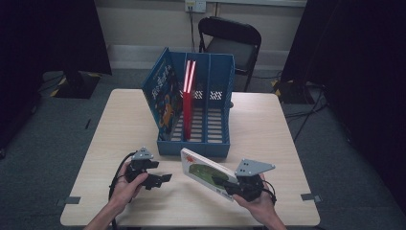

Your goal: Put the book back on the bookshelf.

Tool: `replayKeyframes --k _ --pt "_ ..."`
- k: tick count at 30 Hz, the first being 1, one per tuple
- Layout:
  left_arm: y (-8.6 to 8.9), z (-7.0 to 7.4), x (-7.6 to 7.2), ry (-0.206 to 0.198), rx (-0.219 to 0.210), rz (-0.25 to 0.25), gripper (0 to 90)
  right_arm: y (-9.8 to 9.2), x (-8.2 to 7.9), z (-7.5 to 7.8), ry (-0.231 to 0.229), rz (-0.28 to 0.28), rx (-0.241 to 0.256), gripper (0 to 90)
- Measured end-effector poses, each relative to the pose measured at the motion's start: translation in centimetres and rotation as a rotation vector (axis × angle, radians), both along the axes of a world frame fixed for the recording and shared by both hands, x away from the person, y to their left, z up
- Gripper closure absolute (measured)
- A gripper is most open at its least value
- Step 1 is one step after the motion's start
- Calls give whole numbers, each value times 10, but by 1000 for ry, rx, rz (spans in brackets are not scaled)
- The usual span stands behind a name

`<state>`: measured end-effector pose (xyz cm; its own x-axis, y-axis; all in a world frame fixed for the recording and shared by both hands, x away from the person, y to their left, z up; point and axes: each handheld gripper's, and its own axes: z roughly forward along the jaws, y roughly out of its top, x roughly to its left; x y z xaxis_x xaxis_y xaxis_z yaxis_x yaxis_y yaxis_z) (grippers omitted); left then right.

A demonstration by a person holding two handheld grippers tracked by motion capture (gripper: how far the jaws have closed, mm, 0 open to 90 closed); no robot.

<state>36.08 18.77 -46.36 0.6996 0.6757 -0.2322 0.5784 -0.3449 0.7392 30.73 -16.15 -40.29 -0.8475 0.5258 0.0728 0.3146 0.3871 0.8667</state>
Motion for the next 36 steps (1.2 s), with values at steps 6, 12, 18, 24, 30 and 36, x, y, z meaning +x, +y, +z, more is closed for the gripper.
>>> replayKeyframes --k 6,12,18,24,30,36 --pt "1 1 0 -14 -8 1 203 -4 -4 14 -30 -4 5 768" --pt "1 1 0 -11 -1 3 203 -7 -2 26 -57 -30 20 767" --pt "1 1 1 -15 10 18 158 -14 7 35 -73 -68 41 767" --pt "1 1 0 -14 8 17 158 -19 17 48 -95 -101 57 767" --pt "2 2 0 -9 11 13 158 -24 30 57 -89 -156 63 767" --pt "2 2 0 -9 2 24 158 -29 41 60 -88 -201 59 767"
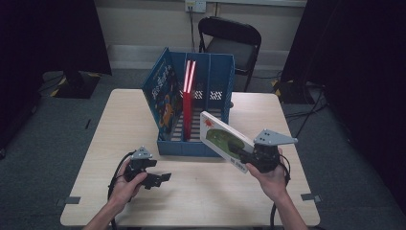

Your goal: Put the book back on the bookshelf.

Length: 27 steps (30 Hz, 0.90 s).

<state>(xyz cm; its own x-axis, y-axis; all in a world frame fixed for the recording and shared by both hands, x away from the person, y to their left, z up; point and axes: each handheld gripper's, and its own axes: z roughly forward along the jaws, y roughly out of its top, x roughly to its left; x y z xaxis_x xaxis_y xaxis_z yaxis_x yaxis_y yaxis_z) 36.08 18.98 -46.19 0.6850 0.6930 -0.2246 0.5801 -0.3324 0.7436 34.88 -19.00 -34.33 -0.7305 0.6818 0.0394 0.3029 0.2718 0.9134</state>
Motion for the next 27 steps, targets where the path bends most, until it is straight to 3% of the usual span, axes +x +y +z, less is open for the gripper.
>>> replayKeyframes --k 6,13,27 --pt "0 0 0 0 -4 1 158 -5 13 3 2 -55 21 767" --pt "0 0 0 -1 2 -2 158 -5 29 4 9 -125 5 767" --pt "0 0 0 -10 -1 -11 158 15 59 0 -2 -256 -42 767"
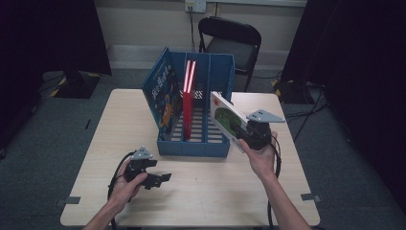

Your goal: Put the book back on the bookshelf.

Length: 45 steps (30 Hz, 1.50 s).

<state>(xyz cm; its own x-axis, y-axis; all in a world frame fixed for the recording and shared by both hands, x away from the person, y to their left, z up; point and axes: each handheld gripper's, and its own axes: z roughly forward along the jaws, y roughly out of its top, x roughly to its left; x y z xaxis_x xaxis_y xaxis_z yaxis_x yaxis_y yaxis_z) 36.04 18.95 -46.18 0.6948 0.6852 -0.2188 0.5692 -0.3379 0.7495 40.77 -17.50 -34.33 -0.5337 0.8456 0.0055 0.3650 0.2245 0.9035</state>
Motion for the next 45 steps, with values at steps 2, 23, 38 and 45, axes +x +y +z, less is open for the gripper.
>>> replayKeyframes --k 2,23,38,45 --pt "1 0 0 0 3 0 158 3 5 -1 1 -23 0 767" --pt "1 1 0 -4 10 -9 158 35 48 -6 32 -175 -21 767" --pt "1 1 0 -9 15 -19 158 55 75 -28 89 -230 -40 767" --pt "0 0 0 -10 15 -22 159 61 84 -41 116 -256 -51 767"
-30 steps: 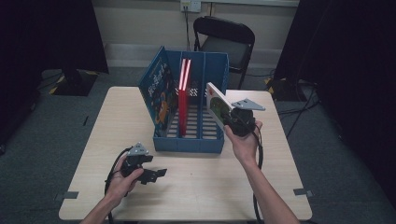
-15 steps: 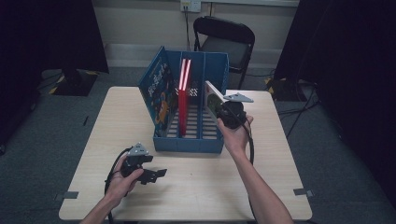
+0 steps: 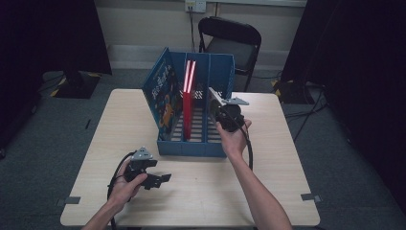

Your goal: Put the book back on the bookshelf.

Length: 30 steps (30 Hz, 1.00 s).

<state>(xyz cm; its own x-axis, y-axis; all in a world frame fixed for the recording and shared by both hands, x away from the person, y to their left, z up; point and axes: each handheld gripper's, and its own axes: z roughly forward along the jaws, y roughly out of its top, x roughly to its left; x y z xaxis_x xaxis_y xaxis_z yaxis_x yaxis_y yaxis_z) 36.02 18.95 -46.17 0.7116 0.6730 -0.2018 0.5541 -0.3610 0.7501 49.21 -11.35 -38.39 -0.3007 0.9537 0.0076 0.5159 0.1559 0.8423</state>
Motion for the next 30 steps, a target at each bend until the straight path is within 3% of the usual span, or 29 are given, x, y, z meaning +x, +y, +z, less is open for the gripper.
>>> replayKeyframes --k 10,19,30 --pt "-1 0 0 -6 4 15 163 4 4 -22 34 -17 29 765" --pt "0 0 1 4 13 8 164 1 -4 -33 28 4 -4 760" --pt "-1 -1 1 -1 11 6 164 -3 -16 -42 74 53 -36 742"
